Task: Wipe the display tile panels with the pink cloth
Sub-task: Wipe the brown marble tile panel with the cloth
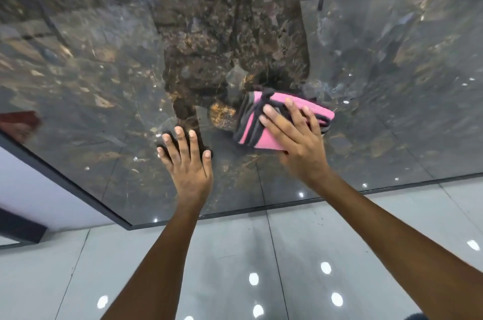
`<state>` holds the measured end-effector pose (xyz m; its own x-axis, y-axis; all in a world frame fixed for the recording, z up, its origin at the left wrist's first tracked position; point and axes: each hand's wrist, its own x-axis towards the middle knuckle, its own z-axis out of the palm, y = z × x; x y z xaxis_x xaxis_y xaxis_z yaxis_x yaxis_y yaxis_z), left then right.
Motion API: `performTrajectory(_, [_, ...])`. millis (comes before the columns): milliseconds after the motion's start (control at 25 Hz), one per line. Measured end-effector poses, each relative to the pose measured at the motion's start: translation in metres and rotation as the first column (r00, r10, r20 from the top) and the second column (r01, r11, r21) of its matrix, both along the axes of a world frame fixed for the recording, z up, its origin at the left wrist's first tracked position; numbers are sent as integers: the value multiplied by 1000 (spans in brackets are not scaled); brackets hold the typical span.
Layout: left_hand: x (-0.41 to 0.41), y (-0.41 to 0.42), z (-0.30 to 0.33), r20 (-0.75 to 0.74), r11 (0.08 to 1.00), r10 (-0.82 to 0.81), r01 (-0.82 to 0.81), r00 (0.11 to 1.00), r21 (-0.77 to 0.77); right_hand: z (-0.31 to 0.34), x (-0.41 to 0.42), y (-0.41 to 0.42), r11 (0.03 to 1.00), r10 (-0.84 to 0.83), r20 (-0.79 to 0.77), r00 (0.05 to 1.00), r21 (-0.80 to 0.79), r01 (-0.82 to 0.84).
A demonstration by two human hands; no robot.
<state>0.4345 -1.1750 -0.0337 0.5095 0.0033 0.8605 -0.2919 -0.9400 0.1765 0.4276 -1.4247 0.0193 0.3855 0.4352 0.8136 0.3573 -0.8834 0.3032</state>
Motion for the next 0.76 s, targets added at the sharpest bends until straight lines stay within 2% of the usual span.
performTrajectory(40, [1, -1, -1, 0, 1000, -5, 5, 1000, -16, -8, -1, 12, 1000, 0, -2, 1000, 6, 0])
performTrajectory(80, [1, -2, -2, -1, 1000, -8, 8, 1000, -28, -29, -5, 19, 992, 1, -52, 999, -130, -8])
performTrajectory(120, [1, -3, -3, -1, 999, -10, 10, 1000, -36, -55, -10, 20, 934, 8, -131, 991, -354, -55])
performTrajectory(160, [1, -3, -4, 2, 999, -8, 8, 1000, -41, -77, -18, 17, 816, -26, -243, 970, -566, -120])
performTrajectory(200, [1, -4, -4, 2, 999, -4, 4, 1000, -46, -91, -22, 12, 714, -66, -301, 951, -680, -166])
performTrajectory(240, [1, -4, -5, 0, 999, -2, 2, 1000, -50, -96, -22, 9, 673, -65, -297, 953, -718, -178])
performTrajectory(280, [1, -4, -5, 4, 999, -5, 5, 1000, -52, -93, -20, 11, 687, -35, -272, 962, -706, -175])
performTrajectory(320, [1, -4, -5, 14, 999, -13, 14, 1000, -45, -85, -15, 16, 745, -5, -226, 974, -650, -148])
performTrajectory(400, [2, -1, -4, 14, 998, -47, 48, 999, -42, -70, -6, 32, 899, 38, -117, 992, -429, -85])
performTrajectory(440, [3, 1, -4, 8, 997, -66, 66, 998, -47, -71, -4, 39, 947, 58, -86, 995, -311, -82])
performTrajectory(480, [3, 2, -5, 11, 996, -77, 77, 997, -53, -80, -4, 44, 947, 73, -72, 995, -308, -92])
performTrajectory(520, [4, 2, -7, 24, 995, -76, 77, 997, -55, -95, -4, 47, 908, 85, -64, 994, -406, -103])
performTrajectory(560, [4, 2, -8, 42, 996, -67, 69, 997, -48, -110, -4, 48, 822, 89, -122, 989, -552, -142])
performTrajectory(640, [9, 1, -6, 74, 999, -32, 33, 997, -9, -135, -2, 41, 534, -43, -315, 948, -809, -244])
performTrajectory(680, [11, 1, -5, 77, 1000, -18, 18, 997, 5, -154, 2, 32, 404, -90, -391, 916, -855, -325])
performTrajectory(720, [12, 2, -6, 75, 1000, -9, 8, 997, 10, -172, 7, 17, 359, -69, -425, 903, -855, -375])
performTrajectory(760, [12, 2, -7, 75, 1000, -5, 4, 997, 12, -187, 9, 5, 375, -86, -452, 888, -840, -391])
